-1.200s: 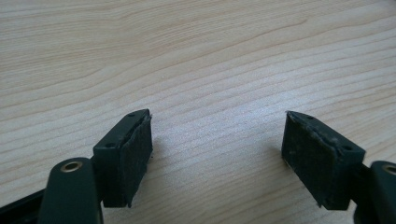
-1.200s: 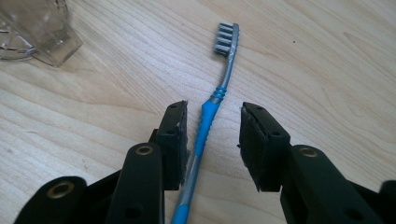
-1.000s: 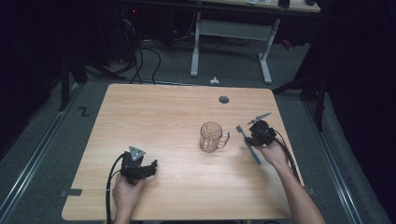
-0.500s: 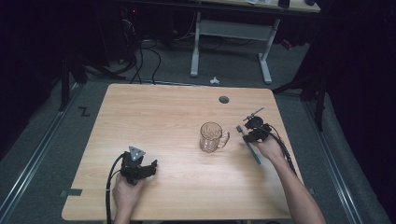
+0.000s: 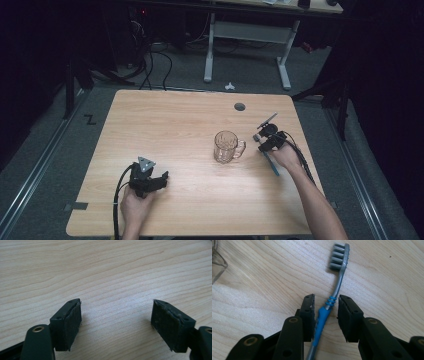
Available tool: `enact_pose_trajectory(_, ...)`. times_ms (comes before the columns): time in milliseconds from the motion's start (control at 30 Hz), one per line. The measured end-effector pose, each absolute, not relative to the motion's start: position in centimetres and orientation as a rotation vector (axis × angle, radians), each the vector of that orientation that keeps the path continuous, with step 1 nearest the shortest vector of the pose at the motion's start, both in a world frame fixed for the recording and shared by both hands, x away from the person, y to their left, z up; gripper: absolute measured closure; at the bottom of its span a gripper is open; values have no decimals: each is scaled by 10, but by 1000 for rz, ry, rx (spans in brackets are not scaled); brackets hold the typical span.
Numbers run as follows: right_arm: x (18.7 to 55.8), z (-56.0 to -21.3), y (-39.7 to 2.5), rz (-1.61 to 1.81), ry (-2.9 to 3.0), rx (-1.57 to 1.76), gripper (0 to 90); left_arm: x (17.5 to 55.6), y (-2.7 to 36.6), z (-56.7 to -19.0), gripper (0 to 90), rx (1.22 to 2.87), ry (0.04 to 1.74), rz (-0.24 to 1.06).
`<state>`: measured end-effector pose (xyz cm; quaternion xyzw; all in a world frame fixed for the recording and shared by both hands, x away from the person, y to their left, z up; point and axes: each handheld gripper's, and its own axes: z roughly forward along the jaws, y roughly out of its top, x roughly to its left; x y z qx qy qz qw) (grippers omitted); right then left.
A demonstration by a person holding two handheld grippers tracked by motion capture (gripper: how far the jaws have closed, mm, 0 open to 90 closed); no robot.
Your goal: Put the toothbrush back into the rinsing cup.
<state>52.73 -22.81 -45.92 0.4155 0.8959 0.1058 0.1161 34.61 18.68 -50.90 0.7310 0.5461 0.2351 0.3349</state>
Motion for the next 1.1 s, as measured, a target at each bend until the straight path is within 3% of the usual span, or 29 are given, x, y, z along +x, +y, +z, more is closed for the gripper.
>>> enact_pose_trajectory(1100,534,-461,-231,309,2688,1318,796,346,186,-509,249,1915,1424,622)
